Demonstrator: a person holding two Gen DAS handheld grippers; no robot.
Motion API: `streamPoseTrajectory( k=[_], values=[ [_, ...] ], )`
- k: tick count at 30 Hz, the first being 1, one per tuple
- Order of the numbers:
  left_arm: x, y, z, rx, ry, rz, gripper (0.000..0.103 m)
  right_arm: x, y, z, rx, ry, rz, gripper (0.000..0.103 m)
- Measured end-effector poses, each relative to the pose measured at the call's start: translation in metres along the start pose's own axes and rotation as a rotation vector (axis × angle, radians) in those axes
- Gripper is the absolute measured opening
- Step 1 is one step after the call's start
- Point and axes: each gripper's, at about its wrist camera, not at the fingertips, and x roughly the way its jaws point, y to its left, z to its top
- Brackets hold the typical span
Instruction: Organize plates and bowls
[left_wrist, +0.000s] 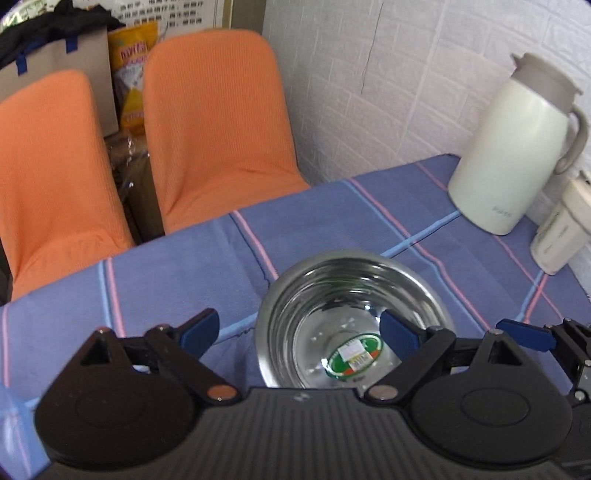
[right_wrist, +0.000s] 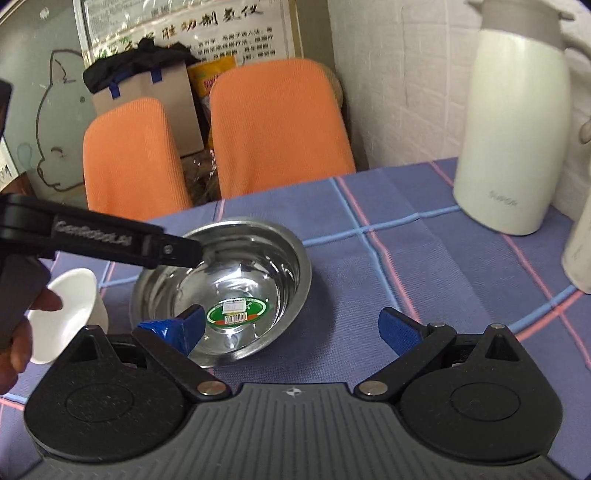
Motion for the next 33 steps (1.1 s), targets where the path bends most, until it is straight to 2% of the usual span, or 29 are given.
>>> streamPoseTrajectory(
  k=[5,9,14,15,16,17,19,21,22,27,33],
  values=[
    [0.025,0.002,0.001,-0.001,0.039,0.003,0.093,0.024,0.000,0.003,-0.013,0.030,-0.010,0.088],
    [0.034,0.004,-0.001,0.007,0.057,0.003,0.092,0.039,0.000,-0.001,0.003,0.053,0.014,0.086],
    [0.043,0.006,-0.005,0.006,0.080,0.017,0.091,0.044,0.014,-0.005,-0.073,0.022,-0.020,0.086],
    [0.045,0.006,-0.006,0.007,0.089,0.021,0.083,0.044,0.016,-0.006,-0.083,0.018,-0.015,0.086],
    [0.044,0.003,-0.007,0.026,0.074,0.043,0.068,0.043,0.018,-0.007,-0.092,0.014,-0.001,0.085],
    [0.044,-0.001,-0.008,0.055,0.068,0.067,0.065,0.043,0.019,-0.008,-0.097,0.006,0.008,0.083],
    [0.041,-0.005,-0.007,0.064,0.075,0.036,0.042,0.044,0.022,-0.007,-0.095,0.000,0.022,0.082],
    [0.039,-0.008,-0.005,0.067,0.090,0.016,0.036,0.043,0.025,-0.007,-0.088,0.005,0.051,0.081],
    [0.038,-0.009,-0.006,0.072,0.094,0.006,0.034,0.041,0.027,-0.007,-0.078,0.011,0.068,0.079],
    [0.025,-0.014,-0.012,0.080,0.114,-0.033,0.035,0.022,0.025,-0.012,-0.054,0.019,0.092,0.079],
    [-0.010,-0.035,-0.033,0.109,0.102,-0.036,0.035,-0.017,0.031,-0.027,-0.041,0.016,0.089,0.081]
  ],
)
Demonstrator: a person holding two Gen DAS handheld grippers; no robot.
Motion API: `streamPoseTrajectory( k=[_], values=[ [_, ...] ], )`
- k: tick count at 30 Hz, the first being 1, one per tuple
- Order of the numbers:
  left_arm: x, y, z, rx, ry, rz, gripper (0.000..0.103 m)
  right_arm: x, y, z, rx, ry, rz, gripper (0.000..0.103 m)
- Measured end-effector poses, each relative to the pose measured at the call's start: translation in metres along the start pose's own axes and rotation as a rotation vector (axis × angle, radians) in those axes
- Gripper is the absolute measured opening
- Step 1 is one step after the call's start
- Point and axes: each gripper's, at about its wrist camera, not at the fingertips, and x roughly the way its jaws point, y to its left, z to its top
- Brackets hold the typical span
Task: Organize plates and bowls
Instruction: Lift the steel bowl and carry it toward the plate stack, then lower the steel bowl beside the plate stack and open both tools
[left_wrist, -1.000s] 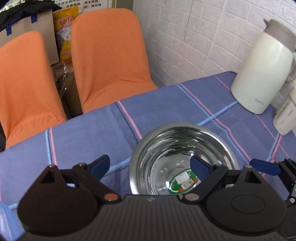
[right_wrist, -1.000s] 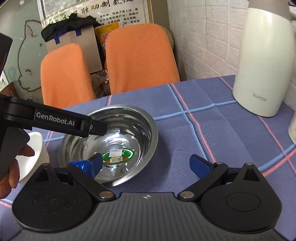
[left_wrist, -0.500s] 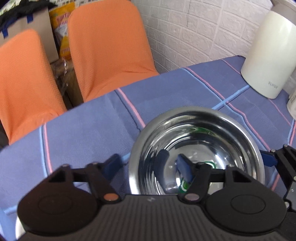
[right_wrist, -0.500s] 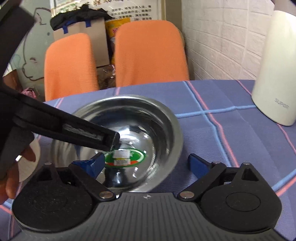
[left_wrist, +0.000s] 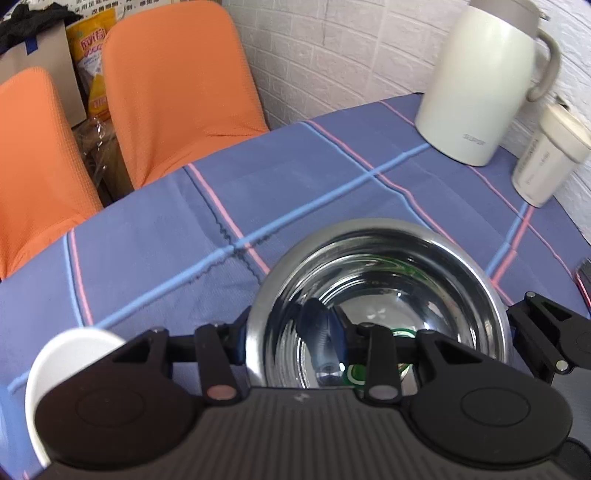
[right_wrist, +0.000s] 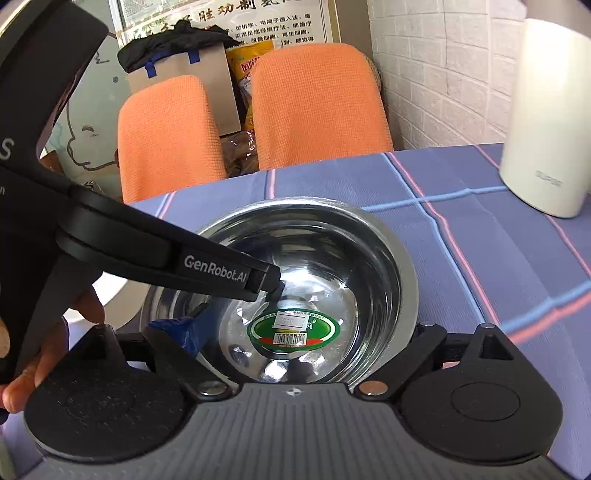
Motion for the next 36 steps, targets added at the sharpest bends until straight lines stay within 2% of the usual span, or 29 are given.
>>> streamPoseTrajectory(
  k=[4,11,19,23,32,33,34,36],
  values=[
    [-0.030,-0.015,-0.027,-0.002,-0.023,-0.002,0.035,-0.032,0.008,-0.019,-0.002,-0.021,0.012,0.081],
    [-0.082,-0.030,-0.098,-0.009,-0.043,0.000,0.035,-0.085,0.030,-0.063,-0.015,-0.024,0.063,0.082],
    [-0.115,-0.035,-0.174,-0.005,-0.043,0.022,0.035,-0.111,0.062,-0.110,-0.022,0.019,0.106,0.082],
    [-0.121,-0.033,-0.194,-0.013,-0.050,0.035,0.036,-0.113,0.073,-0.120,-0.032,0.036,0.118,0.082],
    [-0.117,-0.023,-0.213,-0.052,-0.025,0.020,0.037,-0.108,0.079,-0.133,-0.035,0.088,0.153,0.082],
    [-0.117,-0.024,-0.215,-0.047,-0.036,0.019,0.040,-0.108,0.078,-0.136,-0.027,0.096,0.158,0.082],
    [-0.119,-0.025,-0.217,-0.038,-0.047,0.026,0.059,-0.109,0.077,-0.136,-0.022,0.100,0.166,0.081],
    [-0.126,-0.026,-0.218,-0.028,-0.087,0.037,0.075,-0.117,0.075,-0.136,-0.020,0.090,0.163,0.081]
  ],
)
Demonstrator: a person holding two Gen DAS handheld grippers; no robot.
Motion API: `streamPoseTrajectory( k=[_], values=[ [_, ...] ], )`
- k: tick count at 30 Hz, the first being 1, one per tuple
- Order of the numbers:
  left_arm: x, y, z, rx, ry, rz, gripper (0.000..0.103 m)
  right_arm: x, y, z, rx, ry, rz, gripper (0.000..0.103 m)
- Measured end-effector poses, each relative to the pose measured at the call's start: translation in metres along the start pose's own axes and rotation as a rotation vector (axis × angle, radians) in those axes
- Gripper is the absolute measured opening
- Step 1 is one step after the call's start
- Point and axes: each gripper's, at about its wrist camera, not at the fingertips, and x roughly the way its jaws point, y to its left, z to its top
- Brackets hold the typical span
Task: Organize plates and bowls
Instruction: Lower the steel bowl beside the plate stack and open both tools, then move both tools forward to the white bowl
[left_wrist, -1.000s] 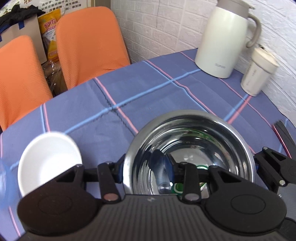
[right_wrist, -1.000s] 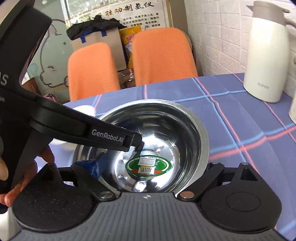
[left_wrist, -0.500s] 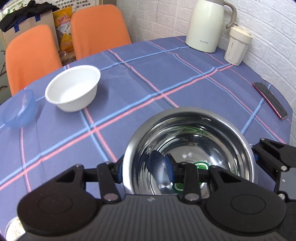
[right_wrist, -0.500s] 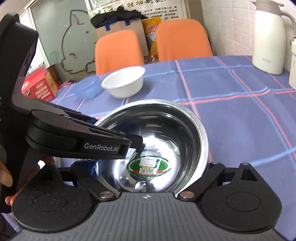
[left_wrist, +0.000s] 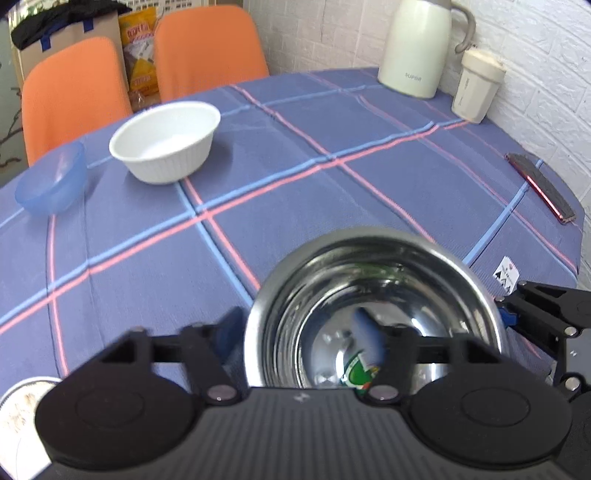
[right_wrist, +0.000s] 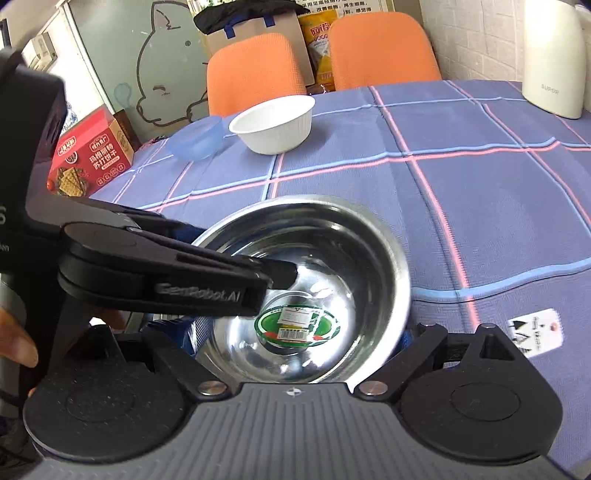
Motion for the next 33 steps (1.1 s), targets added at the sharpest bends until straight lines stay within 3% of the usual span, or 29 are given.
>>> streamPoseTrajectory(
  k=[8,12,13,25,33],
  values=[
    [-0.053,0.019,0.021,-0.012,-0.162,0.105,0.082,-0.052,-0.018,0.020,0.021,-0.140,-0.088,0.081],
    [-0.068,0.044,0.039,-0.069,-0.209,0.153,0.099,-0.052,-0.017,0.042,-0.017,-0.154,-0.095,0.082],
    [-0.070,0.050,0.043,-0.081,-0.220,0.165,0.099,-0.050,-0.015,0.049,-0.033,-0.153,-0.093,0.082],
    [-0.065,0.132,0.073,-0.208,-0.201,0.209,0.099,0.009,0.004,0.104,-0.182,-0.068,-0.078,0.082],
    [-0.020,0.150,0.122,-0.193,-0.163,0.145,0.099,0.059,0.008,0.138,-0.293,0.024,-0.089,0.082]
  ],
)
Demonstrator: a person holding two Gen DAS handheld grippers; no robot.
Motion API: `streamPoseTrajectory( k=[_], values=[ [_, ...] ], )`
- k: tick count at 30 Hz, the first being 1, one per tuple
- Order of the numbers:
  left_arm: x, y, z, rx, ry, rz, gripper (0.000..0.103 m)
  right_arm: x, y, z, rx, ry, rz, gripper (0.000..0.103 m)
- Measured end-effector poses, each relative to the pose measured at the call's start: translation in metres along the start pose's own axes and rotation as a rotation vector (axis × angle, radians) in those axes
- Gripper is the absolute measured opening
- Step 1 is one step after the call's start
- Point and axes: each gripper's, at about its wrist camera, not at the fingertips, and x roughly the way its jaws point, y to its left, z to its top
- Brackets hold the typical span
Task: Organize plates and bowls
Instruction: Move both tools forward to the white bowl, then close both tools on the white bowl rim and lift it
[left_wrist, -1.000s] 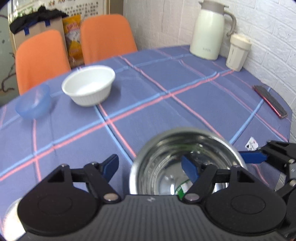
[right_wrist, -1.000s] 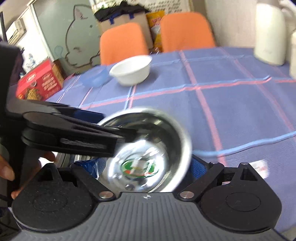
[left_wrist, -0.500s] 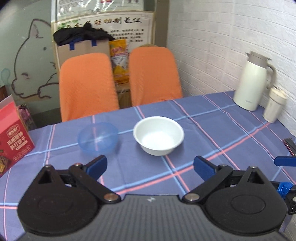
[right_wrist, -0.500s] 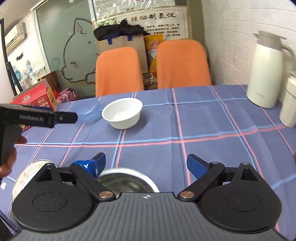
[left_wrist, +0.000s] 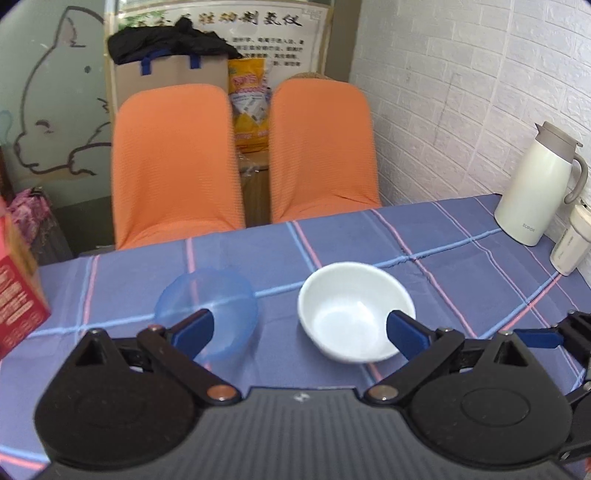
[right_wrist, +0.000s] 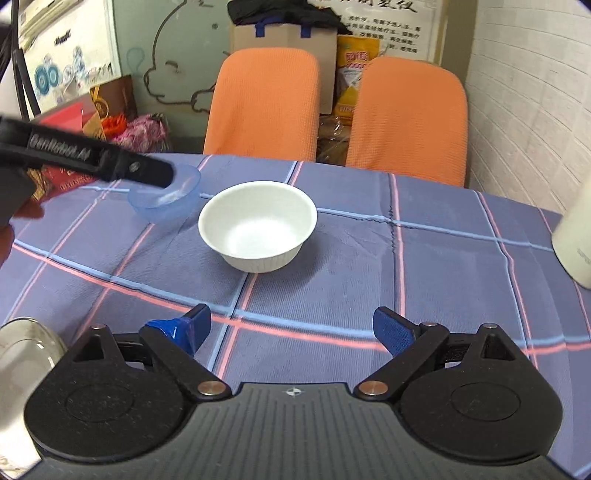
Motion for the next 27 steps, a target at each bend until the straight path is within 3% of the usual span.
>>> streamPoseTrajectory(
  k=[6,10,17,27],
  values=[
    [0.068,-0.009,0.032,0.076,0.131,-0.102,0.099,0.037,-0.012,0.022,-0.032,0.082,0.040,0.082],
    [0.098,-0.008,0.039,0.100,0.179,-0.141,0.099,0.058,-0.017,0.026,-0.042,0.115,0.045,0.082],
    [0.127,0.002,0.032,0.029,0.224,-0.247,0.099,0.080,-0.023,0.025,-0.017,0.145,0.089,0.082],
    [0.139,0.002,0.023,0.032,0.224,-0.195,0.098,0.093,-0.011,0.032,-0.070,0.136,0.112,0.082]
  ],
)
